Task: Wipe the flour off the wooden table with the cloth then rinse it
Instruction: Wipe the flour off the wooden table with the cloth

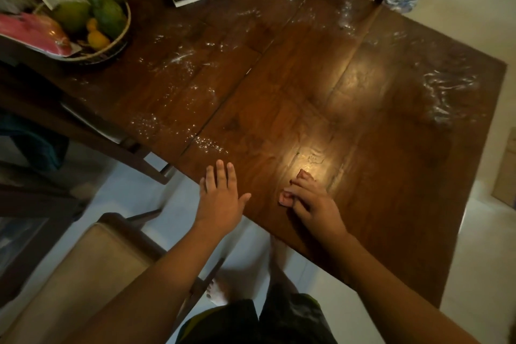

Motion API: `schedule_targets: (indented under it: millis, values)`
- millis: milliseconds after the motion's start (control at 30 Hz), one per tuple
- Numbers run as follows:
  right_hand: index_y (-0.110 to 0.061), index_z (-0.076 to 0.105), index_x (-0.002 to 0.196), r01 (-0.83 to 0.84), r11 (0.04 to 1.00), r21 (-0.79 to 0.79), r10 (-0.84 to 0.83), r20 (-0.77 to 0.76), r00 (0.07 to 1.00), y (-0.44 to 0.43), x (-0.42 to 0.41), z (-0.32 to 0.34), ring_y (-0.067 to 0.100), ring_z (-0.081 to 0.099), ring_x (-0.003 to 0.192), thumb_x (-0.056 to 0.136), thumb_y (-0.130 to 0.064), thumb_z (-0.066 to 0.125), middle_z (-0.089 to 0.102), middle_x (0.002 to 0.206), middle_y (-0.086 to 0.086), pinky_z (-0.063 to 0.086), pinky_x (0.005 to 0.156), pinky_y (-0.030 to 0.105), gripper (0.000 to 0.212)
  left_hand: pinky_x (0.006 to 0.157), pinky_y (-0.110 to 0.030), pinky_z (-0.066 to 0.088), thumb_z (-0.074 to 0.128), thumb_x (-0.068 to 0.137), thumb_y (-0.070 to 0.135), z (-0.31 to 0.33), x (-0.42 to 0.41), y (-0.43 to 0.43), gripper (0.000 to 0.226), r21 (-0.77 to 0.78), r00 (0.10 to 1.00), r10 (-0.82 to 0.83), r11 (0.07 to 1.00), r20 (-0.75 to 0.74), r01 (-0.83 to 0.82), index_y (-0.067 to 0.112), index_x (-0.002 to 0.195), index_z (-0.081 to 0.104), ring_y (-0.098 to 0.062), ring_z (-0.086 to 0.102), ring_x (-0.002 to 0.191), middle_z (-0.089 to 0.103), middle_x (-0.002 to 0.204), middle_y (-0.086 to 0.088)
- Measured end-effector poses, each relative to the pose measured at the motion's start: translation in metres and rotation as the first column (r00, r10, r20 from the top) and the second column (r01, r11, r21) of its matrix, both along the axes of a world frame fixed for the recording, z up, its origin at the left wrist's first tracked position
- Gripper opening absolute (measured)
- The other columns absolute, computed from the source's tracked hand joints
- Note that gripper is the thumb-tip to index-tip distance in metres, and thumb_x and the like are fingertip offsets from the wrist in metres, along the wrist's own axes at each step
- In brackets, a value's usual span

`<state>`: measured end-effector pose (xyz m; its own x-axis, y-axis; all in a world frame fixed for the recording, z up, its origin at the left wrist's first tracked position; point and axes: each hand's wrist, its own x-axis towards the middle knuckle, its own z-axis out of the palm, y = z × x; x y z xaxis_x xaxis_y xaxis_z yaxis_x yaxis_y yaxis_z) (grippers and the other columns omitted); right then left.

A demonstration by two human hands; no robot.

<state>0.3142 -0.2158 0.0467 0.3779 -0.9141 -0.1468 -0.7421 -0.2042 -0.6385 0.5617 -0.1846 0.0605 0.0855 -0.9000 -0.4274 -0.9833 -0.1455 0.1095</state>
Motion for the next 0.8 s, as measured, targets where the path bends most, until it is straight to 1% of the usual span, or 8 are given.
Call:
schedule_targets:
  millis: [67, 200, 267, 367, 467, 600, 700, 800]
  values:
    - [-0.035, 0.065, 0.126, 0.041, 0.999, 0.003, -0.041, -0.015, 0.999, 0.013, 0.024, 0.002, 0.014, 0.02, 0.15, 0.099, -0.023, 0.059, 0.051, 0.149, -0.005, 0.015, 0.126, 0.05, 0.031, 0.12, -0.053, 0.015, 0.026, 0.1, 0.059, -0.001, 0.0, -0.002, 0.082, 0.0, 0.999, 0.031, 1.0, -0.037, -0.031, 0.008, 0.157, -0.005, -0.042, 0.0, 0.15, -0.002, 0.165, -0.019]
    - [-0.038, 0.064, 0.127, -0.52, 0.854, 0.014, 0.521, -0.007, 0.854, 0.01, 0.023, 0.001, 0.007, 0.013, 0.15, 0.102, -0.025, 0.053, 0.05, 0.151, -0.007, 0.008, 0.127, 0.041, 0.031, 0.12, -0.053, 0.014, 0.031, 0.102, 0.054, 0.001, -0.003, -0.004, 0.079, 0.008, 0.993, 0.078, 0.997, -0.092, -0.078, 0.01, 0.158, -0.002, -0.04, -0.002, 0.151, -0.002, 0.165, -0.017]
    - [-0.044, 0.059, 0.132, -0.631, 0.772, 0.082, 0.635, -0.035, 0.772, -0.015, 0.007, 0.001, 0.002, 0.012, 0.151, 0.103, -0.033, 0.049, 0.044, 0.155, -0.013, 0.01, 0.127, 0.041, 0.032, 0.121, -0.051, 0.012, 0.031, 0.102, 0.054, 0.001, -0.002, -0.004, 0.078, 0.016, 0.99, 0.088, 0.996, -0.106, -0.087, 0.012, 0.158, -0.002, -0.037, -0.003, 0.151, -0.003, 0.165, -0.016]
    - [-0.044, 0.062, 0.131, -0.506, 0.862, 0.027, 0.507, -0.004, 0.862, -0.055, -0.012, -0.001, 0.001, 0.019, 0.151, 0.104, -0.034, 0.05, 0.046, 0.154, -0.014, 0.007, 0.127, 0.04, 0.031, 0.122, -0.045, 0.003, 0.036, 0.104, 0.044, 0.0, 0.006, -0.012, 0.066, -0.024, 0.973, 0.008, 1.0, -0.23, -0.014, 0.019, 0.159, 0.007, -0.021, -0.012, 0.152, 0.001, 0.167, -0.005]
    - [-0.033, 0.066, 0.128, -0.271, 0.961, -0.061, 0.273, 0.034, 0.961, -0.096, -0.009, 0.001, -0.006, 0.018, 0.143, 0.104, -0.022, 0.053, 0.053, 0.15, -0.004, 0.005, 0.124, 0.024, 0.03, 0.123, -0.041, -0.002, 0.039, 0.106, 0.034, 0.002, 0.006, -0.03, 0.057, -0.052, 0.937, -0.112, 0.994, -0.331, 0.1, 0.028, 0.157, 0.015, -0.005, -0.013, 0.147, 0.006, 0.165, 0.009]
    - [-0.031, 0.063, 0.132, -0.052, 0.996, -0.07, 0.05, -0.023, 0.998, -0.141, 0.031, -0.006, 0.022, 0.024, 0.153, 0.105, -0.021, 0.049, 0.049, 0.153, 0.001, 0.014, 0.125, 0.045, 0.032, 0.122, -0.05, -0.007, 0.044, 0.104, 0.034, 0.005, -0.011, -0.058, 0.073, 0.092, 0.957, -0.044, 0.993, -0.287, 0.073, 0.029, 0.157, -0.006, -0.009, -0.02, 0.146, -0.017, 0.16, 0.014]
    - [-0.027, 0.058, 0.138, -0.225, 0.967, -0.118, 0.219, -0.062, 0.974, -0.149, 0.056, -0.013, 0.032, 0.024, 0.153, 0.105, -0.034, 0.046, 0.047, 0.154, 0.002, 0.006, 0.124, 0.046, 0.037, 0.119, -0.051, -0.008, 0.049, 0.102, 0.03, 0.007, -0.017, -0.066, 0.078, 0.13, 0.95, 0.014, 0.991, -0.311, 0.028, 0.032, 0.157, -0.006, -0.006, -0.02, 0.145, -0.019, 0.156, 0.019]
    - [-0.036, 0.047, 0.147, -0.56, 0.825, -0.072, 0.552, -0.104, 0.827, -0.158, 0.043, -0.011, 0.02, 0.013, 0.156, 0.107, -0.032, 0.041, 0.037, 0.161, -0.008, 0.004, 0.124, 0.041, 0.041, 0.119, -0.049, -0.006, 0.051, 0.101, 0.034, 0.007, -0.013, -0.065, 0.078, 0.13, 0.952, 0.02, 0.991, -0.305, 0.021, 0.035, 0.157, -0.003, -0.004, -0.018, 0.146, -0.017, 0.156, 0.022]
